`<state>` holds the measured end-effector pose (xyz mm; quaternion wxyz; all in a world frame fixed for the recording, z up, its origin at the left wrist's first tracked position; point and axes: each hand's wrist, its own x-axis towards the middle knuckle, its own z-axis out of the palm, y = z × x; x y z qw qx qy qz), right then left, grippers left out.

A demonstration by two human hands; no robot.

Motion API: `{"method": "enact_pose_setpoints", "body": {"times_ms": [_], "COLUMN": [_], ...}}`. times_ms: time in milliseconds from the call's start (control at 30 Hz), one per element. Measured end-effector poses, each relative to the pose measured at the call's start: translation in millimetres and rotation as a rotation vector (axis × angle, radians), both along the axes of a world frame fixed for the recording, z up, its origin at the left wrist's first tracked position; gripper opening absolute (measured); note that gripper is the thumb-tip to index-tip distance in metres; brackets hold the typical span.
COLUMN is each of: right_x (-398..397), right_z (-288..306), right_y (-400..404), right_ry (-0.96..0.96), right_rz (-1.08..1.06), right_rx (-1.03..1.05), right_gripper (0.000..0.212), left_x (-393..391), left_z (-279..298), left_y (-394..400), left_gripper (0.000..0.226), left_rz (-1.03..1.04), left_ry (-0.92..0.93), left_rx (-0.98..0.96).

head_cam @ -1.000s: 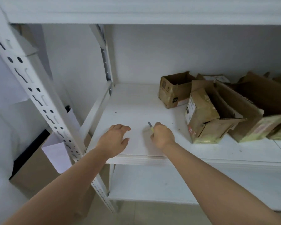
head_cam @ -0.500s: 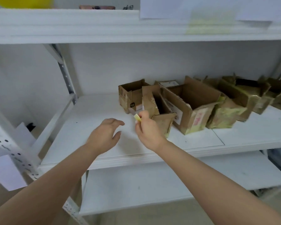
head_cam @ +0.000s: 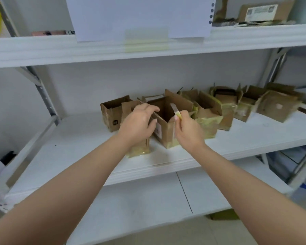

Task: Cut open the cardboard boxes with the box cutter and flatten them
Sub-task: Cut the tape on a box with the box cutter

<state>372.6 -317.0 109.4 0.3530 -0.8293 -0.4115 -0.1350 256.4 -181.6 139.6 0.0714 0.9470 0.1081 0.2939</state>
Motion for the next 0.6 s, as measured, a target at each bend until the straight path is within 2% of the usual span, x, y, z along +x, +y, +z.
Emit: {"method": "enact_pose_setpoints", "body": {"times_ms": [267,400,433,500,600], "right_x": [40,45,46,48,49], "right_z": [-31,-43,-46,-52,-61], "right_y": [-39,-44,-44,-42,-35], "right_ry": [0.192,0.236,0.238,0.241,0.269], "right_rz": [-0.128,-0.146,-0.146,-0.139,-0.126], "right_rx": [0.024,0.017,0.017,0.015,-0.003], "right_gripper": [0.024,0.027,0.026,0.025,0.026], "left_x": [85,105,106,99,80], "left_z": [-9,-32,-40,-53,-60], "left_y": [-57,-56,-52,-43,-27], "left_gripper": [0.067,0.077,0.075,0.064,0.041], "left_rz": [0.002,0.236,0.311,0.406,0.418], "left_ry": [0.090,0.126,0.115,0.150,0.167], "left_rx": [-0.150,-0.315,-0.328,-0.192,-0.096]}}
